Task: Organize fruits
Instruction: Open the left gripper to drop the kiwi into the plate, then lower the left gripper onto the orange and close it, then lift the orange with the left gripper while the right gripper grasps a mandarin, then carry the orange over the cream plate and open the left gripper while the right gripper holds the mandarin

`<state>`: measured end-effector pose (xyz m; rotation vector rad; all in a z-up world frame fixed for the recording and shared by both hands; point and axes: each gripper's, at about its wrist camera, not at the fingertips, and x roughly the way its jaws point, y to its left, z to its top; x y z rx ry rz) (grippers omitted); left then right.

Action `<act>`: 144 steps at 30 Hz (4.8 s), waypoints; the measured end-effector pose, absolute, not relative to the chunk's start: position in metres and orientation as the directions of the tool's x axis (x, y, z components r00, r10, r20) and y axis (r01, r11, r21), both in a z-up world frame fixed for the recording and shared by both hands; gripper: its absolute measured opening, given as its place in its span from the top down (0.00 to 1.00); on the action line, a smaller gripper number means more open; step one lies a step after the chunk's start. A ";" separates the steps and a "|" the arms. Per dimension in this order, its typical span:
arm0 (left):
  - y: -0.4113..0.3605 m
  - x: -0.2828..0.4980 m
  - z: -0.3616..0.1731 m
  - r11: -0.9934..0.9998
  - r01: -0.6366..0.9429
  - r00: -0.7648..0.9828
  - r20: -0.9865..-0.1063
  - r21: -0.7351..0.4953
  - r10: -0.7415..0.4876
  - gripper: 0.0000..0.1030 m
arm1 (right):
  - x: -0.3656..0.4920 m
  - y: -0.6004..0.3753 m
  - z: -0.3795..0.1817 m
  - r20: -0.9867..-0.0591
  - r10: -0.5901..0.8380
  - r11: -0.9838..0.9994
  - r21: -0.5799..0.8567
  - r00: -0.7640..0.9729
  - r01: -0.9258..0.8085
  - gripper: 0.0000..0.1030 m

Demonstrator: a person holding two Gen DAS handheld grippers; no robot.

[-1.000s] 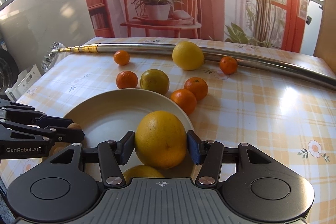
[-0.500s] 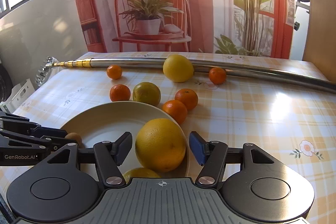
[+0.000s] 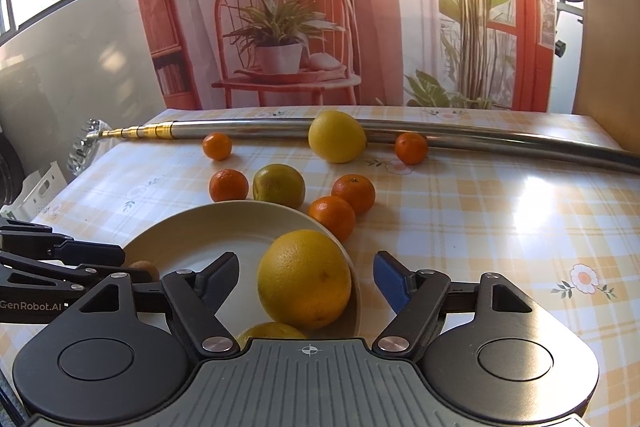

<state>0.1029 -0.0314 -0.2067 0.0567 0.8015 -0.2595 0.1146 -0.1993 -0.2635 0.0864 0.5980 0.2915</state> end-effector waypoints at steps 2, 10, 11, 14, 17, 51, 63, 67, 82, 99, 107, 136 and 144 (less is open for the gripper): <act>-0.030 0.103 -0.206 0.967 0.249 0.668 -0.714 -0.049 -0.208 0.59 | 0.114 -0.199 -0.262 -0.535 0.293 0.956 0.164 0.792 -0.242 0.31; -0.017 0.111 -0.187 0.970 0.235 0.703 -0.679 -0.058 -0.210 0.59 | 0.117 -0.211 -0.248 -0.495 0.265 0.964 0.150 0.827 -0.219 0.31; -0.015 0.112 -0.185 0.971 0.231 0.705 -0.677 -0.061 -0.210 0.59 | 0.119 -0.214 -0.245 -0.489 0.260 0.965 0.150 0.833 -0.214 0.31; -0.007 0.120 -0.174 0.974 0.218 0.719 -0.665 -0.061 -0.203 0.59 | 0.124 -0.223 -0.234 -0.467 0.245 0.969 0.145 0.850 -0.200 0.31; 0.000 0.127 -0.162 0.978 0.204 0.742 -0.645 -0.042 -0.182 0.59 | 0.129 -0.232 -0.223 -0.442 0.227 0.973 0.132 0.868 -0.187 0.31; -0.037 0.229 -0.205 0.926 0.368 0.580 -0.756 -0.089 -0.303 0.59 | 0.173 -0.281 -0.236 -0.497 0.138 0.977 0.209 0.857 -0.036 0.32; -0.034 0.244 -0.222 0.928 0.345 0.539 -0.780 -0.138 -0.317 0.61 | 0.181 -0.279 -0.240 -0.517 0.148 0.975 0.220 0.843 -0.036 0.32; -0.032 0.242 -0.220 0.934 0.336 0.556 -0.775 -0.123 -0.302 0.62 | 0.183 -0.276 -0.239 -0.520 0.157 0.976 0.214 0.839 -0.051 0.32; -0.005 0.205 -0.185 0.971 0.228 0.694 -0.689 -0.067 -0.210 0.62 | 0.194 -0.279 -0.245 -0.470 0.141 0.978 0.204 0.872 -0.049 0.33; 0.002 0.178 -0.177 0.984 0.134 0.725 -0.665 -0.115 -0.177 0.62 | 0.268 -0.259 -0.280 -0.420 0.103 0.995 0.043 0.902 -0.094 0.44; 0.000 0.176 -0.183 0.980 0.157 0.715 -0.670 -0.126 -0.201 0.62 | 0.289 -0.239 -0.289 -0.482 0.136 0.989 0.016 0.865 -0.146 0.58; -0.015 0.153 -0.181 0.966 0.228 0.697 -0.671 -0.125 -0.252 0.62 | 0.213 -0.260 -0.266 -0.488 0.165 0.986 0.112 0.857 -0.126 0.69; -0.027 0.141 -0.192 0.954 0.268 0.665 -0.691 -0.132 -0.283 0.62 | 0.173 -0.244 -0.254 -0.506 0.231 0.973 0.135 0.831 -0.188 0.69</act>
